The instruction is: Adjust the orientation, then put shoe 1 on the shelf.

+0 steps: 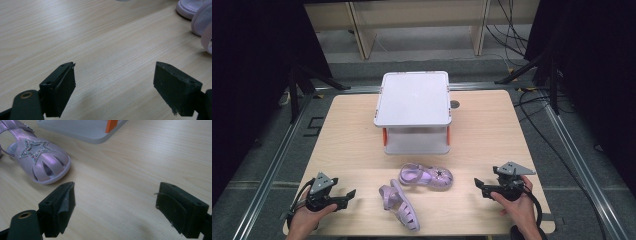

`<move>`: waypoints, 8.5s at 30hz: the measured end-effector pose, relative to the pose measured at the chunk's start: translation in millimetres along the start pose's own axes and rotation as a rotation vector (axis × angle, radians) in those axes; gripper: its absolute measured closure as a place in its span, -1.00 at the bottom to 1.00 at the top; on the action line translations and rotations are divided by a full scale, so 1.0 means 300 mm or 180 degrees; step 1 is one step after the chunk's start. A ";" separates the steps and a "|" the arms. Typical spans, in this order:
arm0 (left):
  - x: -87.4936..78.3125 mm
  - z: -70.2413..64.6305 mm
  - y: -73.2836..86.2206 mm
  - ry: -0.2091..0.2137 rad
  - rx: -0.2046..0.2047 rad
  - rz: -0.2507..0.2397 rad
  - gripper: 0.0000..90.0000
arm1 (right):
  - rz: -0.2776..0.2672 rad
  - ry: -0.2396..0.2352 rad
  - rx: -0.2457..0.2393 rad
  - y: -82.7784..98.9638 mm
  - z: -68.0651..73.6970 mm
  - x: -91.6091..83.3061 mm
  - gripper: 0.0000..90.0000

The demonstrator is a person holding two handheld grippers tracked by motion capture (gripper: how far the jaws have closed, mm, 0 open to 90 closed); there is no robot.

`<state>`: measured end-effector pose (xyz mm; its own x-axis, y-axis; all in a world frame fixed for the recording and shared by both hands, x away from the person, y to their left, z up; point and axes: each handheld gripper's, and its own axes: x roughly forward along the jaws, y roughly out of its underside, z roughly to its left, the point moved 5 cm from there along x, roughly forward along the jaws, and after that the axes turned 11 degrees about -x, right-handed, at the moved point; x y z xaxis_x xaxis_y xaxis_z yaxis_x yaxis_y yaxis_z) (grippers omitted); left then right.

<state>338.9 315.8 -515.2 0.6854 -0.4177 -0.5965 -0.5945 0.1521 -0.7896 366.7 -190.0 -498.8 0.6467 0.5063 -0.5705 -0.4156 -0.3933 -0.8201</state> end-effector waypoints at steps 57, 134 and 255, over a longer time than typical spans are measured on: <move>0.004 -0.007 0.000 0.0014 0.0048 0.0034 -0.61 | 0.0178 -0.0130 -0.0888 -0.213 0.346 0.294 -0.60; 0.014 -0.005 -0.005 0.0007 0.0025 0.0041 -0.61 | -0.0025 -0.0385 -0.1317 -0.216 0.318 0.150 -0.07; 0.005 -0.006 -0.005 0.0067 -0.0017 -0.0019 -0.61 | -0.0717 -0.0084 -0.1914 -1.062 0.107 0.497 0.80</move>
<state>340.2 313.2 -514.6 0.6798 -0.4374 -0.5887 -0.5928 0.1449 -0.7922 575.0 35.4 -323.8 0.6573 0.6423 -0.3943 0.1646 -0.6329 -0.7565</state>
